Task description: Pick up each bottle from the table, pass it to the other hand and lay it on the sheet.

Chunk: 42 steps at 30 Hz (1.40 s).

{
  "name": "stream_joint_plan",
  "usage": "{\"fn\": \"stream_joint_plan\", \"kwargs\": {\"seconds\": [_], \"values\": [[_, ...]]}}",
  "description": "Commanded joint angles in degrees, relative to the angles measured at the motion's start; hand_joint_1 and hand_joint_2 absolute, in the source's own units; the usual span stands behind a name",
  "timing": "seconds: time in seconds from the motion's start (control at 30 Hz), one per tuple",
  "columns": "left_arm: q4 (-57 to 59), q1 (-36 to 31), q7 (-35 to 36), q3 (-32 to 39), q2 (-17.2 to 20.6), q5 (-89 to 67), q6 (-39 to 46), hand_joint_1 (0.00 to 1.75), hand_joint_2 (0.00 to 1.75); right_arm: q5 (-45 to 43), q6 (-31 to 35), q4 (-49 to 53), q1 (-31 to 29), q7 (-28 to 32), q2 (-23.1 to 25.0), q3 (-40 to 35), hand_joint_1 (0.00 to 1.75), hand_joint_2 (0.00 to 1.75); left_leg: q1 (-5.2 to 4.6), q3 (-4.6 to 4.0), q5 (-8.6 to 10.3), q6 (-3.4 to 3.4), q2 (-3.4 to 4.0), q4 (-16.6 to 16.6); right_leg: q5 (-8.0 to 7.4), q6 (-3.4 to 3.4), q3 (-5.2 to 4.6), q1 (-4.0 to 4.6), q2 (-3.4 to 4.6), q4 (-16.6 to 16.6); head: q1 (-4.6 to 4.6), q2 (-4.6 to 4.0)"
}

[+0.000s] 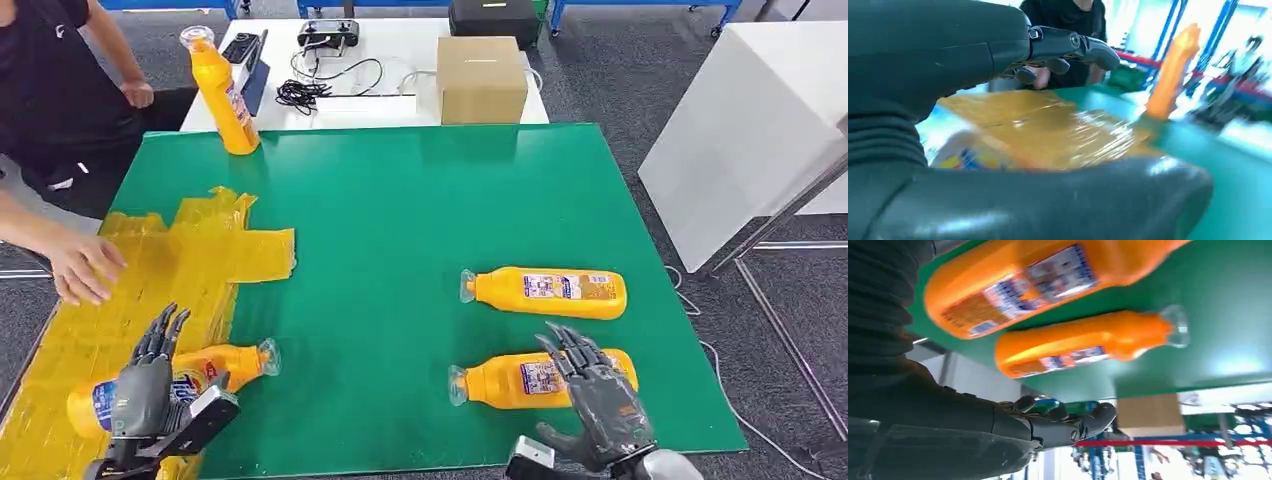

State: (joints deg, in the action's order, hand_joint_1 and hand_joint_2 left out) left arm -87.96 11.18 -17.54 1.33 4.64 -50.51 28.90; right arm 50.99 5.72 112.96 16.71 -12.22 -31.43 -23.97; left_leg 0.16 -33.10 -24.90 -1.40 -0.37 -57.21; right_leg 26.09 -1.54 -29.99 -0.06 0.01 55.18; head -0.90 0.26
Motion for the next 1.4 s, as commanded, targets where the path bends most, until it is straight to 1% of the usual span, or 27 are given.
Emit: {"fn": "stream_joint_plan", "kwargs": {"seconds": [0.03,0.1,0.2,0.43,0.47,0.5,0.6,0.67,0.7,0.83,1.0,1.03,1.07,1.1,1.13,1.17,1.2,1.3,1.33,1.4], "values": [[-8.7,1.8,-7.2,2.9,-5.4,10.5,-1.0,0.0,0.0,-1.6,-5.8,-3.5,5.2,-4.3,-4.6,8.9,0.0,1.75,0.0,0.05,-0.05,0.01,-0.08,0.0,0.06,-0.03,0.11,0.0,-0.09,0.0,0.0,0.0],[-9.0,1.6,-7.8,2.7,-5.3,10.6,-1.2,0.0,0.0,-1.5,-7.0,-3.8,5.0,-4.6,-5.6,9.0,0.0,1.75,0.0,0.1,-0.07,0.02,-0.06,0.0,0.06,-0.03,0.16,0.0,-0.07,-0.1,0.0,0.0],[-8.6,1.6,-6.8,2.6,-5.2,10.6,-2.1,0.0,0.0,0.0,-8.9,-4.5,4.2,-5.8,-6.0,8.8,0.0,1.75,0.01,0.14,-0.06,0.04,0.01,0.0,0.04,-0.01,0.17,0.01,0.0,-0.1,0.0,0.0],[-8.1,1.9,-7.7,2.6,-5.0,11.0,-2.0,0.0,0.0,-0.1,-9.4,-5.1,4.9,-5.9,-6.7,8.9,0.0,1.75,0.02,0.18,-0.04,0.04,0.01,0.1,0.03,-0.01,0.2,0.03,-0.02,-0.1,0.0,0.0],[-8.3,1.7,-8.1,2.4,-5.1,11.6,-2.0,0.0,0.0,0.0,-10.2,-5.6,4.0,-6.0,-6.7,8.5,0.0,1.75,0.05,0.36,-0.12,0.08,0.03,0.1,0.08,-0.01,0.4,0.05,-0.02,-0.2,0.02,0.0],[-8.4,1.5,-8.3,2.1,-5.1,11.7,-2.0,0.0,0.0,0.0,-11.0,-6.9,2.8,-5.8,-6.3,8.0,0.0,1.75,0.03,0.21,-0.06,0.04,0.04,0.1,0.03,-0.01,0.23,0.04,0.01,-0.1,0.02,0.0],[-8.7,0.5,-8.0,0.7,-4.8,12.0,-2.9,0.0,0.0,1.6,-12.3,-11.6,-1.3,-4.9,-3.8,6.2,0.0,1.75,0.07,0.22,-0.02,0.04,0.1,0.1,-0.04,-0.01,0.24,0.07,0.06,-0.2,0.0,0.0],[-8.5,0.4,-7.9,-0.2,-4.9,11.5,-3.0,0.0,0.0,4.9,-10.8,-15.5,-4.2,-3.9,-0.6,5.4,0.0,1.75,0.08,0.14,0.0,0.03,0.06,0.1,-0.05,0.0,0.16,0.07,0.03,-0.1,0.0,0.0],[-8.6,0.2,-7.6,-0.7,-4.9,11.0,-3.1,0.0,0.0,7.3,-10.4,-17.7,-6.4,-3.2,1.6,4.9,0.0,1.75,0.11,0.34,-0.02,0.06,0.11,0.2,-0.06,-0.02,0.38,0.1,0.06,-0.3,0.02,0.0],[-8.0,-0.9,-7.3,-2.0,-4.8,11.4,-3.6,0.0,0.0,10.1,-12.8,-23.9,-12.1,-1.3,5.6,2.3,0.0,1.75,0.12,0.27,0.02,0.06,0.2,0.2,-0.11,0.02,0.29,0.13,0.13,-0.2,0.0,0.0],[-7.4,-3.0,-7.0,-3.2,-4.4,11.9,-3.8,0.0,0.0,12.7,-13.7,-30.7,-15.5,0.6,9.3,-1.6,0.0,1.75,0.14,0.37,0.04,0.07,0.16,0.2,-0.1,0.02,0.37,0.14,0.09,-0.3,0.02,0.0],[-7.5,-3.4,-6.8,-3.5,-4.3,12.1,-3.8,0.0,0.0,13.0,-14.0,-31.1,-16.0,0.7,9.6,-2.3,0.0,1.75,0.13,0.46,0.02,0.09,0.18,0.2,-0.09,0.02,0.45,0.13,0.1,-0.3,0.0,0.0],[-7.1,-3.1,-6.4,-3.4,-4.0,12.1,-3.8,0.0,0.0,12.1,-15.2,-31.6,-15.6,0.9,8.7,-3.0,0.0,1.75,0.1,0.29,0.02,0.05,0.12,0.1,-0.06,0.02,0.29,0.1,0.06,-0.1,0.02,0.0],[-6.9,-3.7,-6.7,-3.6,-3.8,12.5,-3.8,0.0,0.0,11.9,-15.3,-31.9,-16.0,1.3,8.8,-3.6,0.0,1.75,0.13,0.4,0.01,0.08,0.15,0.2,-0.06,0.02,0.4,0.12,0.08,-0.2,0.02,0.0],[-6.7,-3.7,-6.7,-3.7,-3.6,12.8,-3.7,0.0,0.0,11.1,-16.4,-32.3,-16.1,1.9,8.2,-4.4,1.05,1.75,0.11,0.36,0.01,0.06,0.14,0.1,-0.05,0.02,0.37,0.11,0.08,-0.2,0.02,0.0],[-6.2,-4.0,-7.1,-3.8,-3.3,13.6,-3.6,0.0,0.0,10.1,-17.3,-32.3,-15.9,2.7,7.2,-5.2,1.75,1.75,0.17,0.39,-0.03,0.06,0.21,0.1,-0.06,0.02,0.38,0.19,0.15,-0.2,-0.04,0.0],[-5.7,-4.4,-7.5,-3.8,-3.1,14.2,-3.4,0.0,0.0,9.2,-18.2,-32.2,-15.7,3.2,6.0,-6.1,1.75,1.75,0.13,0.43,0.01,0.07,0.14,0.1,-0.05,0.0,0.43,0.13,0.06,-0.2,0.0,0.0],[-5.6,-4.8,-7.5,-3.8,-3.0,14.4,-3.4,0.0,0.0,8.9,-18.2,-32.0,-15.7,3.2,5.7,-6.3,1.75,1.75,0.16,0.46,0.04,0.05,0.07,0.1,-0.06,0.0,0.43,0.13,-0.01,-0.2,0.0,0.0],[-5.6,-4.5,-7.4,-3.8,-2.9,14.7,-3.6,0.0,0.0,7.0,-19.9,-31.9,-15.5,3.3,5.0,-6.5,1.75,1.75,0.13,0.5,0.03,0.04,0.07,0.1,-0.04,0.0,0.36,0.1,-0.02,-0.2,0.0,0.0],[-4.7,-5.0,-8.5,-4.0,-2.3,16.6,-3.5,0.0,0.0,4.4,-21.4,-30.6,-14.7,3.9,1.7,-8.3,1.75,1.75,0.14,0.7,-0.03,0.08,0.01,0.1,-0.02,0.01,0.13,0.12,-0.08,-0.2,0.0,0.0]]}}
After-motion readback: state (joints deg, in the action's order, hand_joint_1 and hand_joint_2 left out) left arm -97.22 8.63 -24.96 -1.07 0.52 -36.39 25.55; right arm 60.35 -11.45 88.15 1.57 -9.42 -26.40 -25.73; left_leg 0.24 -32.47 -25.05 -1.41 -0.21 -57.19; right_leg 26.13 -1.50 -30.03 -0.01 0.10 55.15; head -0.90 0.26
